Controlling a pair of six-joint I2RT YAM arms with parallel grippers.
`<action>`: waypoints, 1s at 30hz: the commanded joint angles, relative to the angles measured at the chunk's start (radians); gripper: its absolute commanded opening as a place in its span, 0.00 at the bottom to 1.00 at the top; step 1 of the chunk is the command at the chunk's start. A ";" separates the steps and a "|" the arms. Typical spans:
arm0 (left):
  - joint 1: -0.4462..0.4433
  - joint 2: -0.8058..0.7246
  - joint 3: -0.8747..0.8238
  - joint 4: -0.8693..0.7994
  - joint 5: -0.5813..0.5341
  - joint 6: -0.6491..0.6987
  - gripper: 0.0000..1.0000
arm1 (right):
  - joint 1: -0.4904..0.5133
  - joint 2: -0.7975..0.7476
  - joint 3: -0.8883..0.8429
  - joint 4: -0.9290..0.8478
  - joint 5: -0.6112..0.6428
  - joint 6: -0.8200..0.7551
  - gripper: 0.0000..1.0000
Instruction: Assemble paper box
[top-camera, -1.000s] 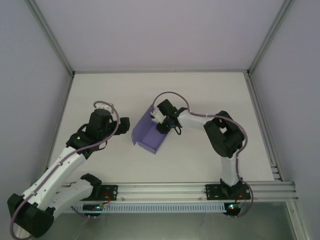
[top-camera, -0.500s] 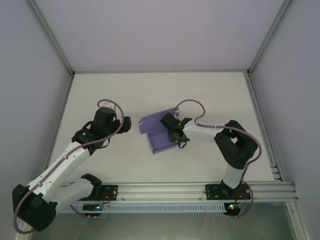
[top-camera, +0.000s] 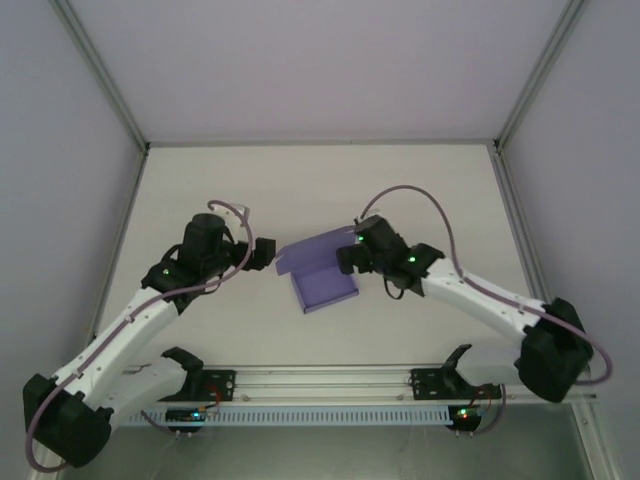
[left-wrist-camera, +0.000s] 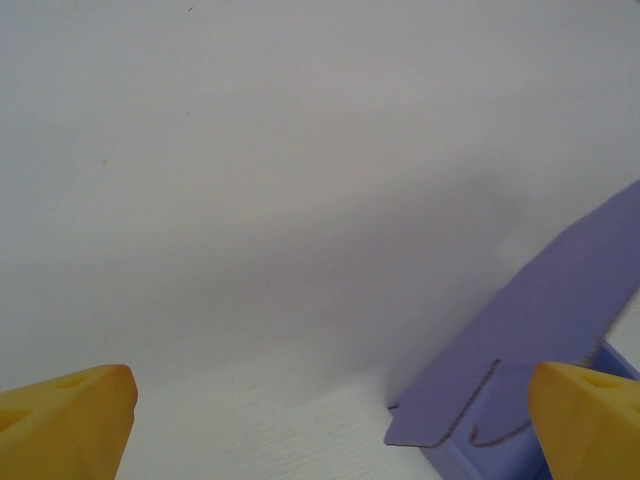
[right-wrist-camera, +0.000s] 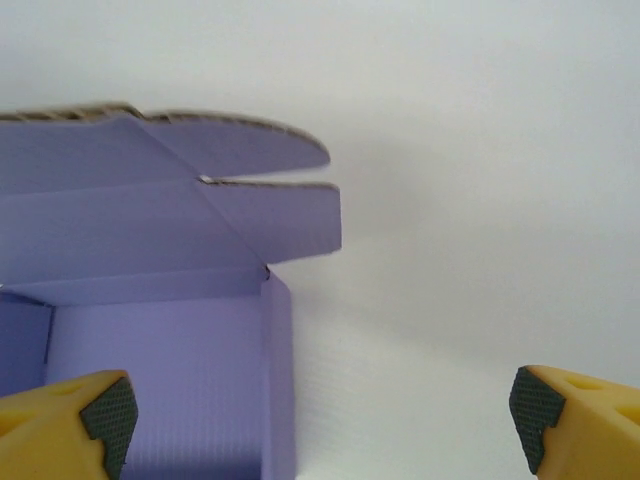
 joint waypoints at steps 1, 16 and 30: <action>0.006 -0.010 0.063 -0.035 0.182 0.117 0.99 | -0.080 -0.039 -0.028 0.135 -0.297 -0.490 0.99; -0.077 0.377 0.218 -0.174 0.166 0.273 0.69 | -0.223 0.382 0.431 -0.304 -0.540 -1.096 0.78; -0.084 0.445 0.262 -0.241 0.073 0.313 0.43 | -0.244 0.495 0.510 -0.377 -0.526 -1.151 0.46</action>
